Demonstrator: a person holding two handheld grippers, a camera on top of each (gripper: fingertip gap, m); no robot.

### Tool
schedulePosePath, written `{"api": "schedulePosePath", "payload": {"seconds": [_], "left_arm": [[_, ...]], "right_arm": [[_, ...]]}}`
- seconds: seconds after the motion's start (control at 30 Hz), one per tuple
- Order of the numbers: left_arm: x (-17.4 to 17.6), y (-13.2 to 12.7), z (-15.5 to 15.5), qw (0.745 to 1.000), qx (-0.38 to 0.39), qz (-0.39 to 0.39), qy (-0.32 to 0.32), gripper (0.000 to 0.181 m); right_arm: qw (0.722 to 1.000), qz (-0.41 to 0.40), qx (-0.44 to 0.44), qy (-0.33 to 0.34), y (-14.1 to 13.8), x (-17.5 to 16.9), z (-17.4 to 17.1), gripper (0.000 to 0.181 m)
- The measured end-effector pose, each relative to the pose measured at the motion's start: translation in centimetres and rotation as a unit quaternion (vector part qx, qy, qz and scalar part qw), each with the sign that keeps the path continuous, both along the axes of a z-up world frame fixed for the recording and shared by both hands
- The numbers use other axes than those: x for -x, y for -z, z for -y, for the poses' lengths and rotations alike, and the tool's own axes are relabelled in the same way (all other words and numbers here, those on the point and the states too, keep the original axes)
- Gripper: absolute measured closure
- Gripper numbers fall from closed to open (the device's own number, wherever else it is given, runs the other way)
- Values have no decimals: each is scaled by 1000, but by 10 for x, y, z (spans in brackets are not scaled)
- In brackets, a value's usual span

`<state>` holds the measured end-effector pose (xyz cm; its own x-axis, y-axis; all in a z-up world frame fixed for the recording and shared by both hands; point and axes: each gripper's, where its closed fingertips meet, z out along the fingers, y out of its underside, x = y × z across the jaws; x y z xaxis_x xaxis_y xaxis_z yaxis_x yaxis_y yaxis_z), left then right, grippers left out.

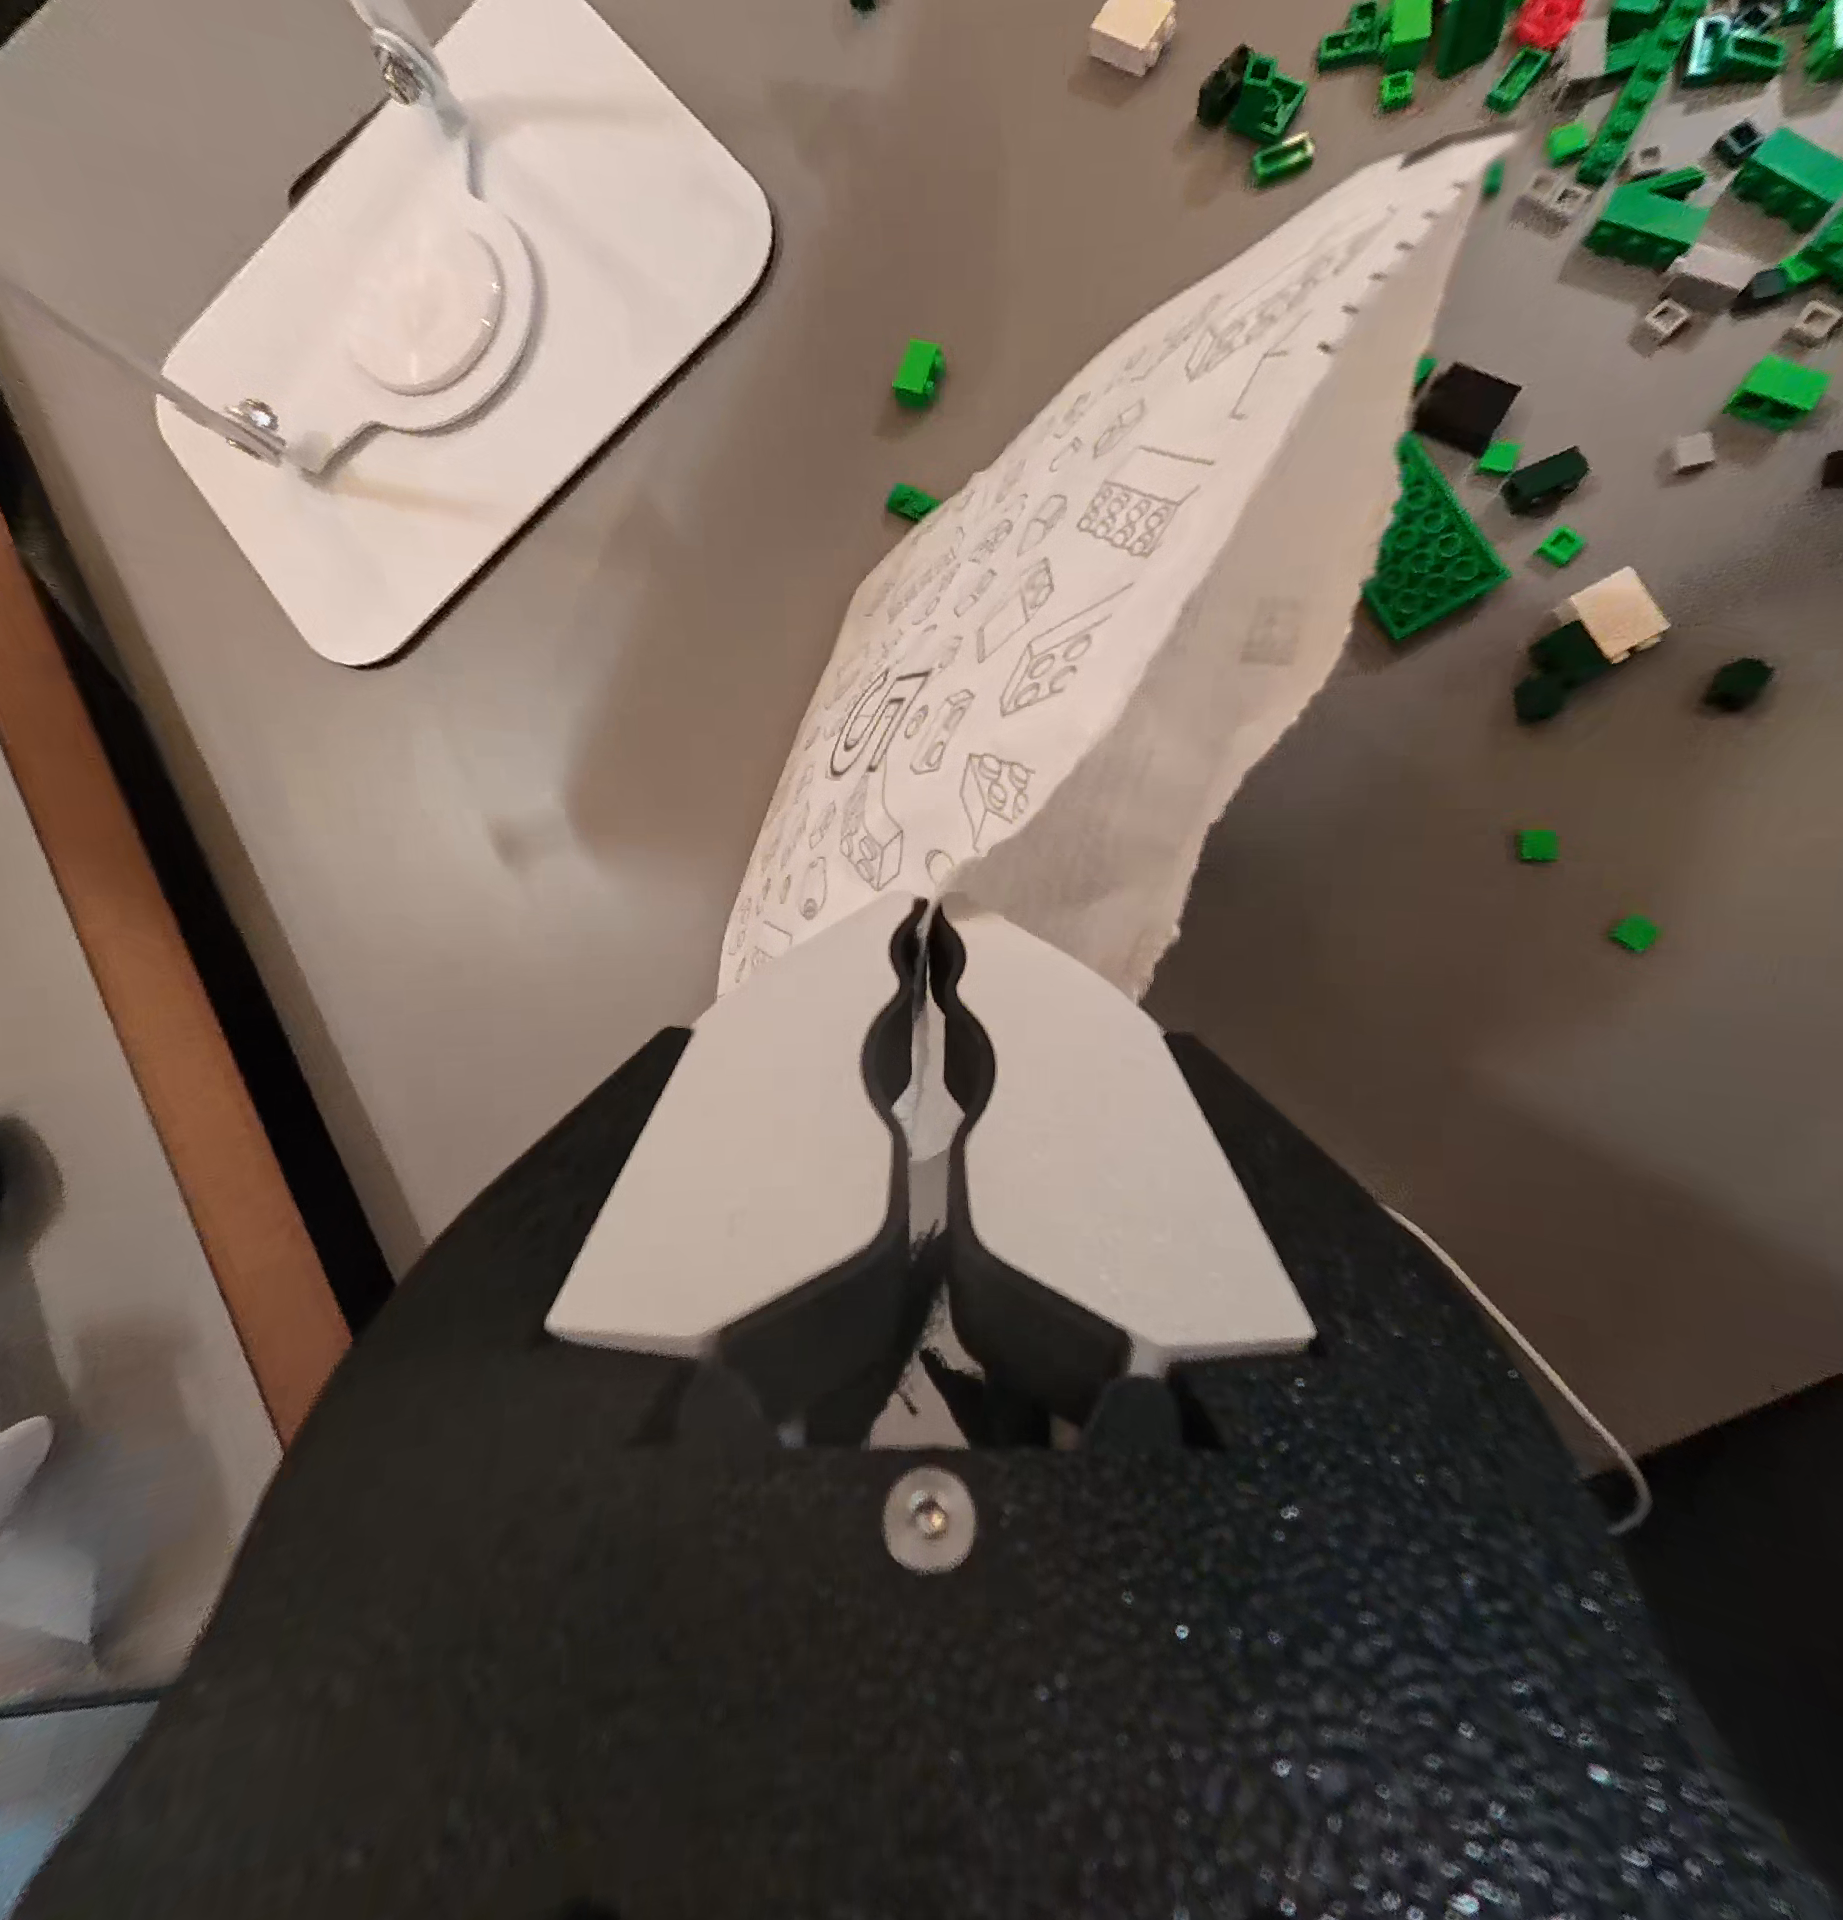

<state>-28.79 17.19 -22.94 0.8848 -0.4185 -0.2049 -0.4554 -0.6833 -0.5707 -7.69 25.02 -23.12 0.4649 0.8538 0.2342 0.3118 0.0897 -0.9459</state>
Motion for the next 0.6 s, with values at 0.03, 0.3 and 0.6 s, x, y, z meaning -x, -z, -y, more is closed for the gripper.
{"api": "schedulePosePath", "payload": {"seconds": [0.03,0.3,0.6], "left_arm": [[1,2,0,1000,0,-8,-1,181],[30,-10,-10,985,-111,-125,-39,181],[41,6,-29,983,-135,-116,-56,181]], "right_arm": [[1000,12,9,-2,8,-3,2,161],[995,56,-38,68,11,-14,-5,169],[992,-75,38,93,-7,-32,-18,167]]}}
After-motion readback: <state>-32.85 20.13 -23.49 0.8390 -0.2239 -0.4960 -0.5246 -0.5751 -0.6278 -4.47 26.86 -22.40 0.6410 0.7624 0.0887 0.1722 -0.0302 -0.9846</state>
